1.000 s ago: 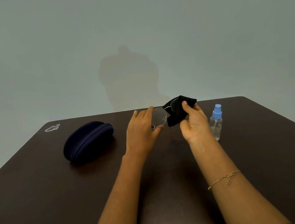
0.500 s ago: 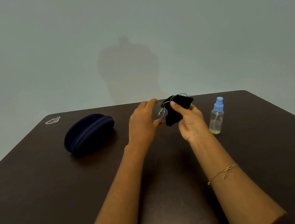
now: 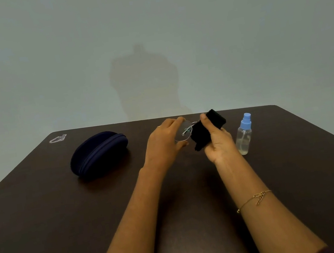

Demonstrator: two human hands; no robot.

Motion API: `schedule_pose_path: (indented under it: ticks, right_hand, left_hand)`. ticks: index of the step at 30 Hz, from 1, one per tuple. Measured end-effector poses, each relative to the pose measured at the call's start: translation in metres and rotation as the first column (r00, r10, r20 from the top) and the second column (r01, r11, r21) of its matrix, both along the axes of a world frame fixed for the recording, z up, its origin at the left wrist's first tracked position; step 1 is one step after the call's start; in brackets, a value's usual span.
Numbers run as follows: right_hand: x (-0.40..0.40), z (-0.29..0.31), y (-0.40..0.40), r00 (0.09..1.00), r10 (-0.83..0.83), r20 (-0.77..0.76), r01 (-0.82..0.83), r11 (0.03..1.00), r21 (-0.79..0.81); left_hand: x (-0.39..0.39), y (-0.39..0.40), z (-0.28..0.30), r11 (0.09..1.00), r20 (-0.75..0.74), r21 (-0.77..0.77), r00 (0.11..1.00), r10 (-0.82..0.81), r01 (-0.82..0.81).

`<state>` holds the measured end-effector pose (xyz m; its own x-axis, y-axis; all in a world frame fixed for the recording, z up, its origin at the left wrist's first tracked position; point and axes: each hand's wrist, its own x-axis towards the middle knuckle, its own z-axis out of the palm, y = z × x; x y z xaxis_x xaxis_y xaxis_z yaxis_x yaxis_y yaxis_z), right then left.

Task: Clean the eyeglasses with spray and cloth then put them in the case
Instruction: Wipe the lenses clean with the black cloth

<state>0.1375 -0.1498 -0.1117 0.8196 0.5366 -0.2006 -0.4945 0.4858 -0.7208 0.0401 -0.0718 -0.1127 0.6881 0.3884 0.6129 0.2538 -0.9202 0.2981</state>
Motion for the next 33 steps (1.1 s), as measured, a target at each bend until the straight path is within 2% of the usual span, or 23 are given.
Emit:
schedule_pose_path:
  ticks: [4, 10, 13, 18, 23, 26, 30, 33]
  right_hand:
    - [0.006, 0.001, -0.001, 0.995, 0.008, -0.097, -0.007, 1.000, 0.018]
    - [-0.003, -0.002, 0.004, 0.987, 0.151, -0.054, -0.151, 0.989, 0.000]
    - [0.000, -0.002, 0.004, 0.989, 0.137, -0.059, -0.137, 0.991, 0.008]
    - [0.012, 0.001, -0.003, 0.985, 0.062, -0.161, -0.047, 0.994, 0.095]
    - [0.002, 0.002, -0.001, 0.983, 0.154, -0.096, -0.155, 0.988, 0.000]
    - [0.001, 0.003, -0.002, 0.982, 0.160, -0.096, -0.163, 0.986, -0.026]
    - [0.007, 0.007, -0.007, 0.976, 0.109, -0.189, -0.098, 0.993, 0.069]
    - [0.011, 0.006, -0.010, 0.975, 0.070, -0.211, -0.054, 0.995, 0.081]
  left_hand:
    - [0.001, -0.002, 0.002, 0.999, -0.016, 0.040, 1.000, -0.017, 0.018]
    - [-0.003, 0.004, 0.001, 1.000, -0.007, 0.029, 1.000, -0.009, 0.009]
    - [-0.006, 0.007, 0.002, 0.999, -0.028, 0.031, 0.999, -0.031, 0.032]
    - [-0.002, 0.001, 0.003, 0.995, -0.035, 0.095, 0.999, -0.038, 0.041]
    - [-0.002, 0.003, 0.000, 0.992, 0.017, 0.124, 1.000, -0.016, 0.014]
    - [-0.003, 0.006, -0.001, 0.992, 0.007, 0.125, 1.000, -0.021, 0.020]
    - [-0.002, 0.005, -0.002, 0.989, 0.003, 0.142, 0.999, -0.032, 0.031]
    - [-0.003, 0.006, -0.003, 0.989, 0.017, 0.142, 0.999, -0.036, 0.033]
